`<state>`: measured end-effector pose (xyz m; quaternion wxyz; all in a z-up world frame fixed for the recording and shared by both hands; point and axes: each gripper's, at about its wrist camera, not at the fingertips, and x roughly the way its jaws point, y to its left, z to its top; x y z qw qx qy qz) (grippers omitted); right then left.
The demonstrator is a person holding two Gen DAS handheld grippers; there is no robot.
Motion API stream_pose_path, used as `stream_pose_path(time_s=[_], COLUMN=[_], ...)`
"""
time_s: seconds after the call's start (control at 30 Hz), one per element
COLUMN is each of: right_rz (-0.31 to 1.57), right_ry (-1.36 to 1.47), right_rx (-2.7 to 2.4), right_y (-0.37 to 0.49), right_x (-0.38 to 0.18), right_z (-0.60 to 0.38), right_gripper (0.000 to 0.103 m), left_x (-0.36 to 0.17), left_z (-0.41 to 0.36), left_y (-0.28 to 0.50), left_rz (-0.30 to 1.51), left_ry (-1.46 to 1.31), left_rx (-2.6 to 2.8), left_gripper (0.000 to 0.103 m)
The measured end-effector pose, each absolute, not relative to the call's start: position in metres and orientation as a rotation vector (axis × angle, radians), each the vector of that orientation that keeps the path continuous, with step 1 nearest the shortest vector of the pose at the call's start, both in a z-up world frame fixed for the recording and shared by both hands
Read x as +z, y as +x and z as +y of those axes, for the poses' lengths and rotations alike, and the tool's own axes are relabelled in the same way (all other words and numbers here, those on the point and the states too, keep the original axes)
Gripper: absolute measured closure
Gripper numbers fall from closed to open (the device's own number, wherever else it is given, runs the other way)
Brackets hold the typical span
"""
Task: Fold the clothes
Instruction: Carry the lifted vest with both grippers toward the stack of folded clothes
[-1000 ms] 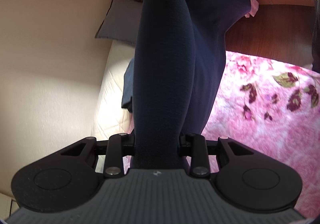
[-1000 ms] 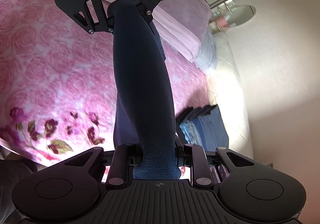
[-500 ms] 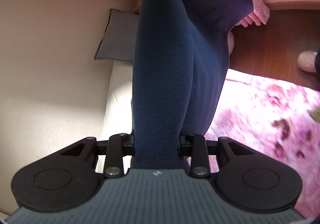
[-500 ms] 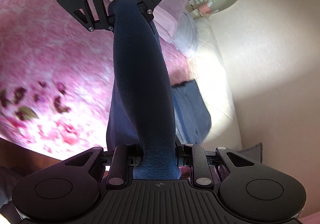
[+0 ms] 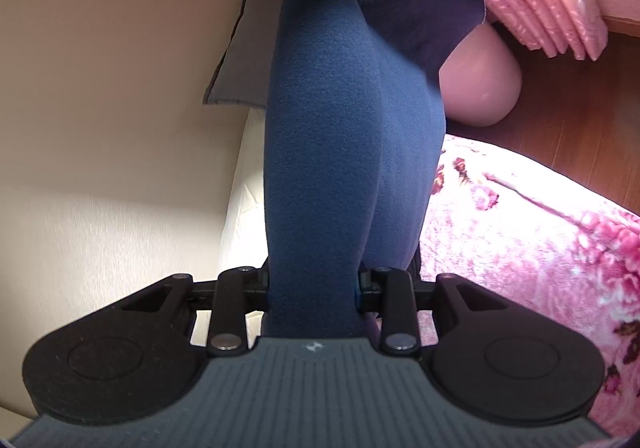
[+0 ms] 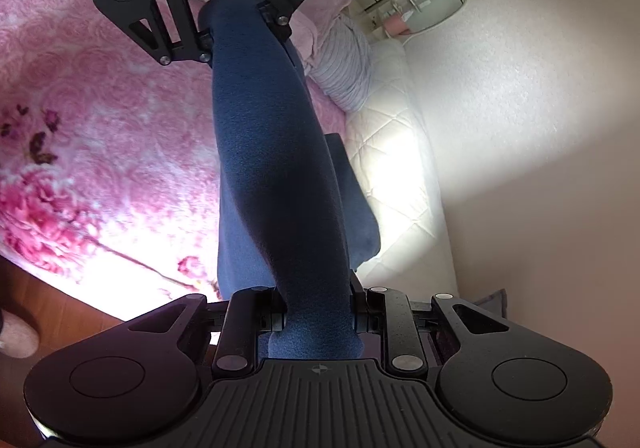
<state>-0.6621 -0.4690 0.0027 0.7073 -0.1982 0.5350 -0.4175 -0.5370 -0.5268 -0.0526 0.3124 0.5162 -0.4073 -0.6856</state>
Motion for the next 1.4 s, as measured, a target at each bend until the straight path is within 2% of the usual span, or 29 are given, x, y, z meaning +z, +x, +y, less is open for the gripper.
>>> stream_pose_path(time_s=[0.73, 1.2, 1.3, 1.4], right_rz=[1.215, 1.087, 1.031, 1.039], right_ry=[-0.494, -0.765, -0.815, -0.733], right_rx=[-0.923, -0.742, -0.75, -0.719], right_y=[-0.684, -0.705, -0.71, -0.713], right_x=[0.019, 0.011, -0.008, -0.06], right_z=[-0.651, -0.86, -0.892, -0.912], right_gripper=[0.08, 0.08, 0.08, 0.08], left_x=[-0.021, -0.011, -0.037, -0.099], left_z=[-0.686, -0.873, -0.896, -0.898], left_y=[-0.54, -0.546, -0.551, -0.557], left_rz=[-1.053, -0.903, -0.838, -0.748], left_ry=[1.245, 1.314, 1.325, 1.436], left_rx=[-1.793, -1.497, -1.462, -1.525], left_gripper=[0.074, 0.074, 0.074, 0.073])
